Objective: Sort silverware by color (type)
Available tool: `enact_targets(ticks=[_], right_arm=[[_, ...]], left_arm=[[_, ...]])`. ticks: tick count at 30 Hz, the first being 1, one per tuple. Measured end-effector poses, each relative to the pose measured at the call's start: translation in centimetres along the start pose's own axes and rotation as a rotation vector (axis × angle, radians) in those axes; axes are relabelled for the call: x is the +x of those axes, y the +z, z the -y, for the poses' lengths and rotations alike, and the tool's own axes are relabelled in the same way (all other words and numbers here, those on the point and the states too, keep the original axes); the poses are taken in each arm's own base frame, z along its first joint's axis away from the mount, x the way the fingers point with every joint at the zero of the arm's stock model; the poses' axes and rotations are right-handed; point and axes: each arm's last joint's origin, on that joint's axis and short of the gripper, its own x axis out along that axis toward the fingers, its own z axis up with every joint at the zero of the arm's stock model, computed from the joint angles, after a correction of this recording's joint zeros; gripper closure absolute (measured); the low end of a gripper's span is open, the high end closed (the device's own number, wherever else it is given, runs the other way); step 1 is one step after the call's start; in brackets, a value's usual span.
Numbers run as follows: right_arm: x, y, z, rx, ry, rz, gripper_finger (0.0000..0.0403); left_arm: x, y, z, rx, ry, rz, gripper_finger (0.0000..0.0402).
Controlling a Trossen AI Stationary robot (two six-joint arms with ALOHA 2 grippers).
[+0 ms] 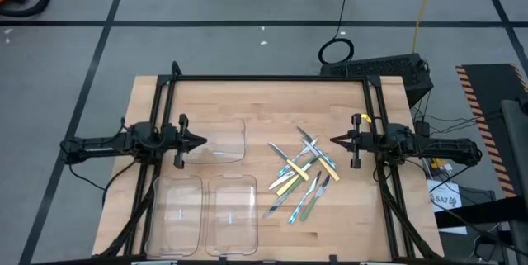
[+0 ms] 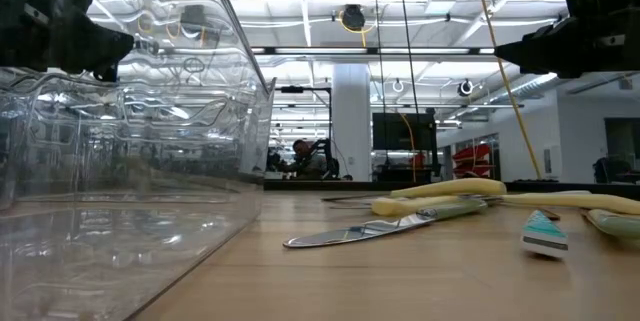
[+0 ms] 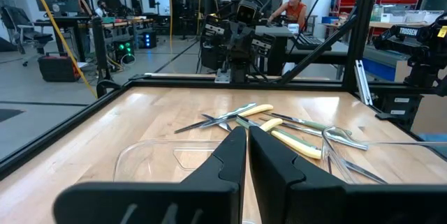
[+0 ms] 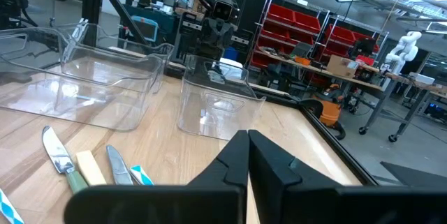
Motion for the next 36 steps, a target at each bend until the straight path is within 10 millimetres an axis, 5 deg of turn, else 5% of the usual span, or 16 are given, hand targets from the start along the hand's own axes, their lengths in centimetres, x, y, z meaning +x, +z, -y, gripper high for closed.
enact_targets(ticks=[36], right_arm=[[0.0,0.0,0.0,0.015,0.0,0.0,0.0399]], left_arm=[[0.0,-0.01,0.0,0.0,0.0,0.0,0.0376]])
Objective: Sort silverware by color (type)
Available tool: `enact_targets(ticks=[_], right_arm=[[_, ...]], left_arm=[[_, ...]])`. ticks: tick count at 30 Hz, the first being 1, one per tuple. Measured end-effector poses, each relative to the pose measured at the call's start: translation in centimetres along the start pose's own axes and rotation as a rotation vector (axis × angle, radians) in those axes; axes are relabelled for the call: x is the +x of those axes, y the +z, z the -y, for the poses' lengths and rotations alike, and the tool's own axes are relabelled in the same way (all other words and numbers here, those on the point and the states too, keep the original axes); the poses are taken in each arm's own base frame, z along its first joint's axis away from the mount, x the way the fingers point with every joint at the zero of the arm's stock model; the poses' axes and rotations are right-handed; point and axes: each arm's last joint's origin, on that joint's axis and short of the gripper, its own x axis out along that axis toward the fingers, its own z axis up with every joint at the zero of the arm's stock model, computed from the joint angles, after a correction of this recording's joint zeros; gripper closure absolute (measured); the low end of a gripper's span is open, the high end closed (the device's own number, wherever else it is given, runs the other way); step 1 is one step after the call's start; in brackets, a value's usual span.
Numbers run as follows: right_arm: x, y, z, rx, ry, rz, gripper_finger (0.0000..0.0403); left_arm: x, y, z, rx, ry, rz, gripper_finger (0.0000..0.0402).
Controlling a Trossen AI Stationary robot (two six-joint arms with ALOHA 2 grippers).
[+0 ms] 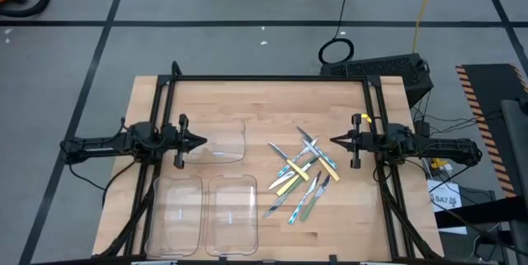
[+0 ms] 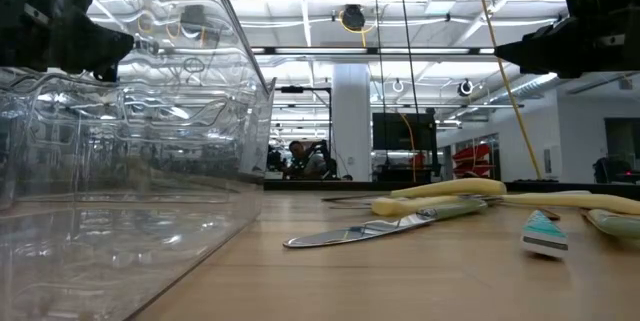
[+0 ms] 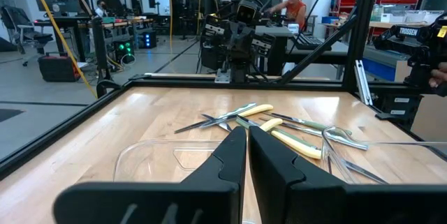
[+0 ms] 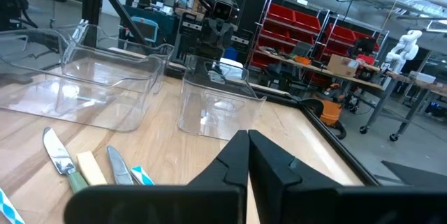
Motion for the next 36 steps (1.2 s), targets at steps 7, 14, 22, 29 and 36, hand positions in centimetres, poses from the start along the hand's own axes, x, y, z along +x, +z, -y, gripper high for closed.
enact_targets(ticks=[7,14,22,29,36], right_arm=[[0.0,0.0,0.0,0.045,0.0,0.0,0.0399],[0.0,0.1,0.0,0.327,0.0,0.014,0.0399],[-0.1,2.4,0.6,0.355,0.025,0.018,0.0399],[0.0,9.5,2.4,0.341,0.026,-0.004,0.0399],[1.2,16.3,4.3,0.366,0.027,-0.185,0.0399]], left_arm=[[0.0,0.0,0.0,0.0,0.0,0.0,0.0376],[0.0,0.0,0.0,0.0,0.0,0.0,0.0376],[0.0,0.0,0.0,0.0,0.0,0.0,0.0376],[0.0,0.0,0.0,0.0,0.001,0.0,0.0376],[0.0,0.0,0.0,0.0,0.001,0.0,0.0376]])
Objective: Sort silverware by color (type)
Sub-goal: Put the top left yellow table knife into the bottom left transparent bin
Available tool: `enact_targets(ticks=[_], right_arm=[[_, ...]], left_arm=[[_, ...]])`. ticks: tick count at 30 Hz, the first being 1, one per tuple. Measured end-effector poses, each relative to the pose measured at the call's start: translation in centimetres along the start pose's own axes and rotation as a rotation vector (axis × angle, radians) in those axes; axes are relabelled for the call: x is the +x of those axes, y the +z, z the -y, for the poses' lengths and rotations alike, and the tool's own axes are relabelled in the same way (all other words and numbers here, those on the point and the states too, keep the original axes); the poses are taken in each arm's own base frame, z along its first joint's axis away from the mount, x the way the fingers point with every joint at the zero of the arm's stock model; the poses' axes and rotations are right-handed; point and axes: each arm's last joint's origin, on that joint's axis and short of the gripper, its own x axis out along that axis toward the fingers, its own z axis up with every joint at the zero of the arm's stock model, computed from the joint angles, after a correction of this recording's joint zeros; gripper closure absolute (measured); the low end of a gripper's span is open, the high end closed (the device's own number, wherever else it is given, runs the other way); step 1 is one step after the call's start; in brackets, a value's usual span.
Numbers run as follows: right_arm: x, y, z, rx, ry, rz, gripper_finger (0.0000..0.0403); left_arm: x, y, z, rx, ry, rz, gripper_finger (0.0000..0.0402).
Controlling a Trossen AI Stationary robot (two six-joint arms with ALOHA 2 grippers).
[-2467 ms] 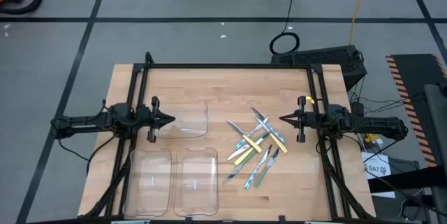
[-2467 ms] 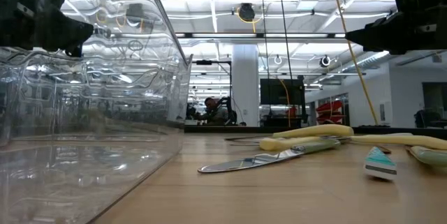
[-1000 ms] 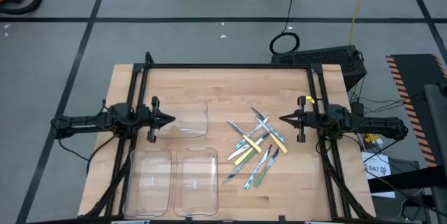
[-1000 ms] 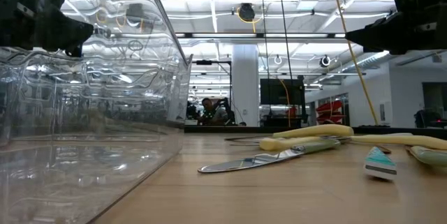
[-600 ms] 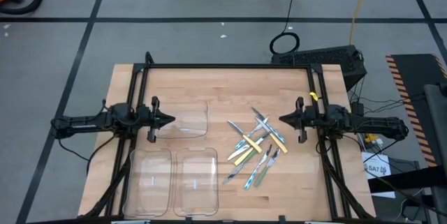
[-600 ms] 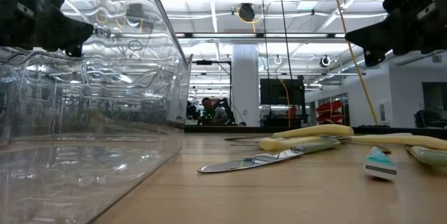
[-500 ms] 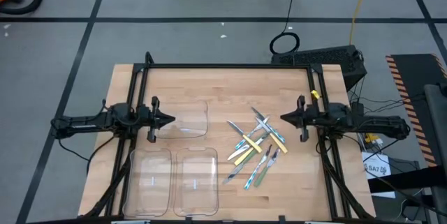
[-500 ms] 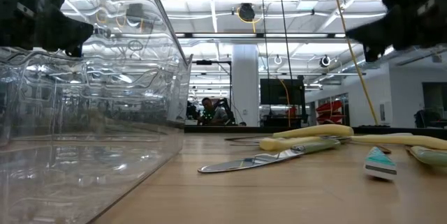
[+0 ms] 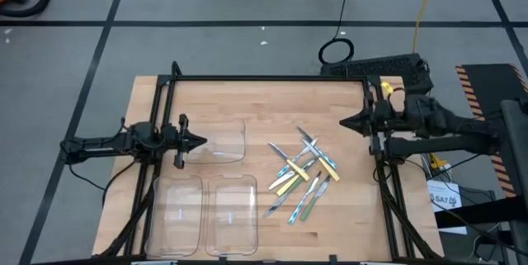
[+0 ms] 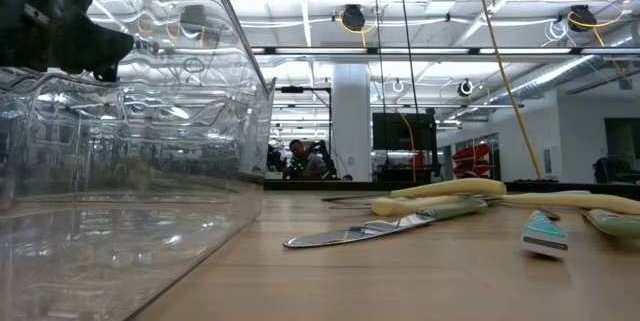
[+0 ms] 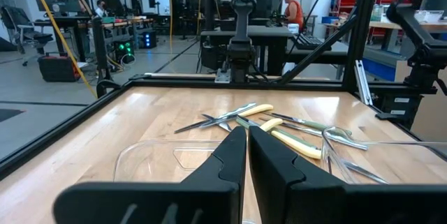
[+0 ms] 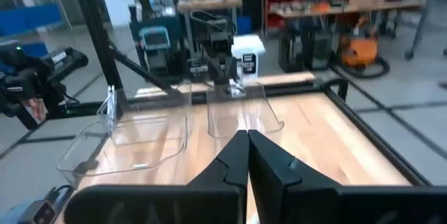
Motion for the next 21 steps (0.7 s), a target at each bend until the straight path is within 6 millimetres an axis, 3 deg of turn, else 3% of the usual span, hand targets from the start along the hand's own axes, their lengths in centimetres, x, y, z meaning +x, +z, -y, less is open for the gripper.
enact_targets(ticks=[3,7,15,21], right_arm=[[0.2,1.7,0.0,0.035,-0.069,-0.111,0.0399],[1.1,2.3,0.0,0.091,-0.135,-0.248,0.0399],[3.8,0.3,-0.8,0.12,-0.126,-0.447,0.0399],[6.5,-1.1,-1.9,0.077,-0.263,-0.519,0.0399]], left_arm=[[0.0,0.0,0.0,0.0,-0.001,0.0,0.0376],[0.0,0.0,0.0,0.0,0.0,0.0,0.0376],[0.0,0.0,0.0,0.001,-0.001,0.001,0.0376],[0.0,0.0,0.0,0.001,0.0,0.002,0.0376]])
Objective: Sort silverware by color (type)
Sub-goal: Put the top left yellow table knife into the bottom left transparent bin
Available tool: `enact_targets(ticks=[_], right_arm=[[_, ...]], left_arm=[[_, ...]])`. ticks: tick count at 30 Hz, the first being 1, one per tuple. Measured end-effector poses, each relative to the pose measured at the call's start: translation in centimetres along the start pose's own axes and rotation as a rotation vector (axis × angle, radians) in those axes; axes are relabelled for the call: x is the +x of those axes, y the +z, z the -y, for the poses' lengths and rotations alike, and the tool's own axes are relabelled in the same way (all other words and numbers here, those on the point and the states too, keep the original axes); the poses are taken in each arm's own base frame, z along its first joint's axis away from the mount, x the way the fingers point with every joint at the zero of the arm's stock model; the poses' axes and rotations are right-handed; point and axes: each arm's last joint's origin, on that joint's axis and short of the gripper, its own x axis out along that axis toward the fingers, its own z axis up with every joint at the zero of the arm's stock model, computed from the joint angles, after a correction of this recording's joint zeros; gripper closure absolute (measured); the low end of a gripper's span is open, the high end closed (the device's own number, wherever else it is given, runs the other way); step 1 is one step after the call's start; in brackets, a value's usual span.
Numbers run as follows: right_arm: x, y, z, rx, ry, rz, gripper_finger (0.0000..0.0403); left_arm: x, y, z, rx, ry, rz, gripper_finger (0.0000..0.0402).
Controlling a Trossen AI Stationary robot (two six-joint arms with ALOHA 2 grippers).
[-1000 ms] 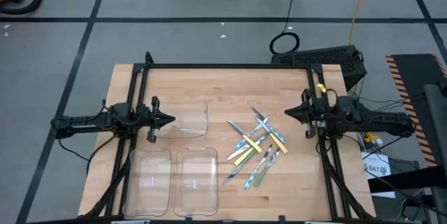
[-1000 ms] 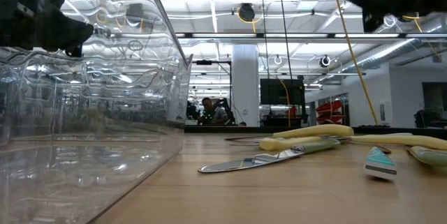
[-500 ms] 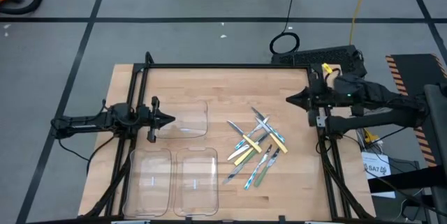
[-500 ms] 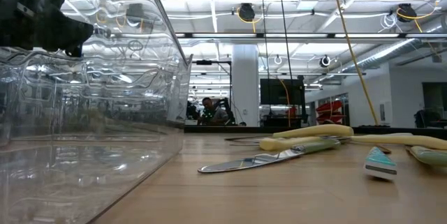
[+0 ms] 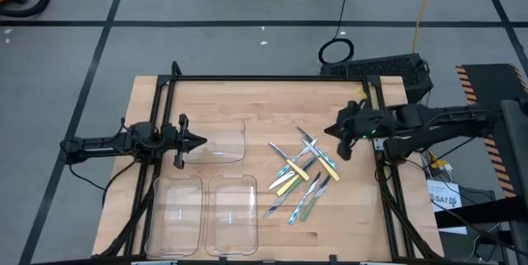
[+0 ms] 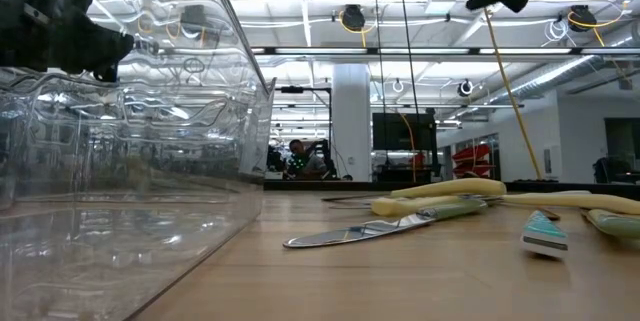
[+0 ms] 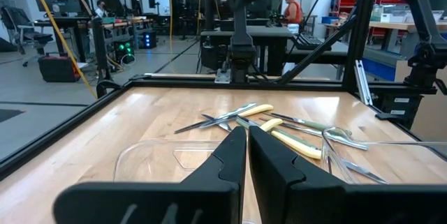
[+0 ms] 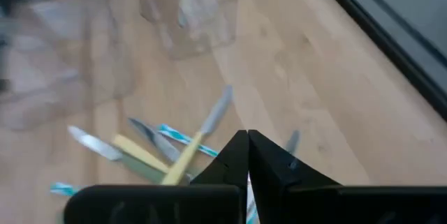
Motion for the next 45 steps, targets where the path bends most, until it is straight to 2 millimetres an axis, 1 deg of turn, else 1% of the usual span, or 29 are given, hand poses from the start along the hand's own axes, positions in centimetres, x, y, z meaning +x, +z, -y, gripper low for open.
enact_targets(ticks=[5,10,14,17,20,23,28,31,33,35,39,42,45], right_arm=[[3.1,-0.8,-2.6,-0.078,-0.069,-0.104,0.0399],[6.1,-2.1,-5.1,-0.142,-0.133,-0.197,0.0399],[8.2,-3.3,-6.7,-0.189,-0.191,-0.243,0.0399],[9.8,-4.3,-7.5,-0.241,-0.206,-0.238,0.0399],[11.2,-5.5,-7.9,-0.269,-0.17,-0.206,0.0398],[11.9,-6.1,-7.7,-0.262,-0.128,-0.173,0.0398],[12.6,-6.9,-7.2,-0.139,-0.058,-0.183,0.0398],[12.9,-7.4,-7.0,-0.087,-0.05,-0.197,0.0395],[12.9,-7.3,-7.0,-0.058,-0.05,-0.192,0.0385],[12.9,-7.4,-7.0,-0.051,-0.05,-0.193,0.0365],[13.1,-7.5,-7.1,-0.055,-0.054,-0.201,0.031],[13.7,-7.9,-7.2,-0.064,-0.063,-0.215,0.0267],[14.7,-8.2,-7.4,-0.092,-0.065,-0.22,0.0234]], left_arm=[[0.0,0.2,0.0,0.022,0.0,0.024,0.0376],[0.0,0.5,0.0,-0.075,-0.002,0.046,0.0376],[0.0,0.4,-0.1,-0.095,0.019,0.042,0.0376],[-0.1,0.8,-0.1,-0.102,0.027,0.038,0.0376],[-0.3,1.7,0.0,-0.109,0.028,0.044,0.0376],[-0.3,2.6,0.0,-0.111,0.024,0.049,0.0376],[0.0,3.4,0.1,-0.13,0.011,0.025,0.0376],[0.4,3.9,0.2,-0.131,0.009,0.002,0.0376],[0.7,4.2,0.1,-0.135,0.021,-0.015,0.0376],[1.0,4.5,0.1,-0.138,0.036,-0.034,0.0376],[1.7,4.7,0.1,-0.138,0.048,-0.081,0.0376],[2.3,4.9,0.1,-0.141,0.051,-0.115,0.0376],[2.9,5.0,0.1,-0.143,0.054,-0.149,0.0376]])
